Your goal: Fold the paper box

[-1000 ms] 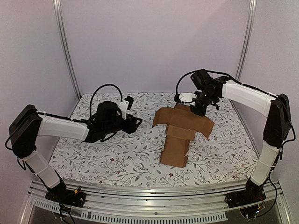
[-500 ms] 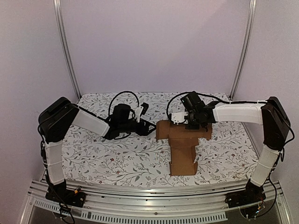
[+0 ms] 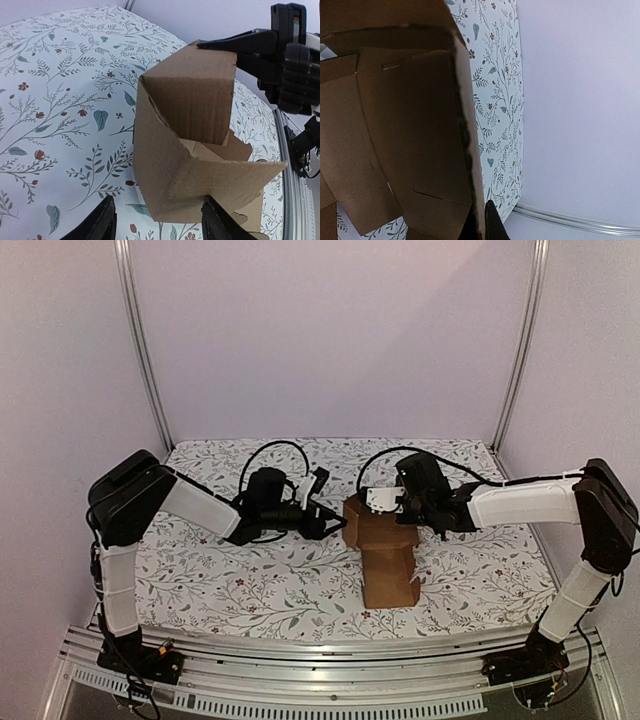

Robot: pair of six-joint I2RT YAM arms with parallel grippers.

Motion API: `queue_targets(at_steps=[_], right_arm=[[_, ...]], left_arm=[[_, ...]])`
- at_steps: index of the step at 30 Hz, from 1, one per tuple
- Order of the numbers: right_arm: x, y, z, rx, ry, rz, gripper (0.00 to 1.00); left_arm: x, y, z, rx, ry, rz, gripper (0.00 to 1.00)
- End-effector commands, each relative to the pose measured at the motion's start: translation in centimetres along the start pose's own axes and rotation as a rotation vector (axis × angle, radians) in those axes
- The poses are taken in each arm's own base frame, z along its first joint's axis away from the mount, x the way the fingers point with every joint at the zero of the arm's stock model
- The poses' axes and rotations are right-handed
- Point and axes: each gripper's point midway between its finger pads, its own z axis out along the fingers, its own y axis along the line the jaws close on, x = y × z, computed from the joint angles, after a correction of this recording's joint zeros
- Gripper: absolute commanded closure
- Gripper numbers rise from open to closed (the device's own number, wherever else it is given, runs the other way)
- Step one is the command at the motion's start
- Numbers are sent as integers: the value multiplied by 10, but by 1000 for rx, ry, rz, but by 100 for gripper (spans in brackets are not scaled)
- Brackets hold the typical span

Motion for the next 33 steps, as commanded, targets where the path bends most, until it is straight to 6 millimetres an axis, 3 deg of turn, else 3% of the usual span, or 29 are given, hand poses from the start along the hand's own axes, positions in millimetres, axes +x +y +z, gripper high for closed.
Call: queue_targets(at_steps=[1, 6, 17, 24, 33], right_arm=[[-17, -12, -17, 126, -67, 20, 100], [-18, 2, -20, 161, -84, -20, 100], [-18, 3, -20, 165, -91, 9, 100], [-15, 9, -18, 153, -83, 12, 100], [-8, 21, -15, 130, -58, 1, 100]], left_arm=[[8, -10, 17, 33, 31, 18, 42], [11, -13, 27, 19, 52, 40, 42], [22, -24, 47, -5, 87, 89, 41], [22, -7, 59, -122, 59, 63, 51], [16, -10, 60, -241, -67, 65, 57]])
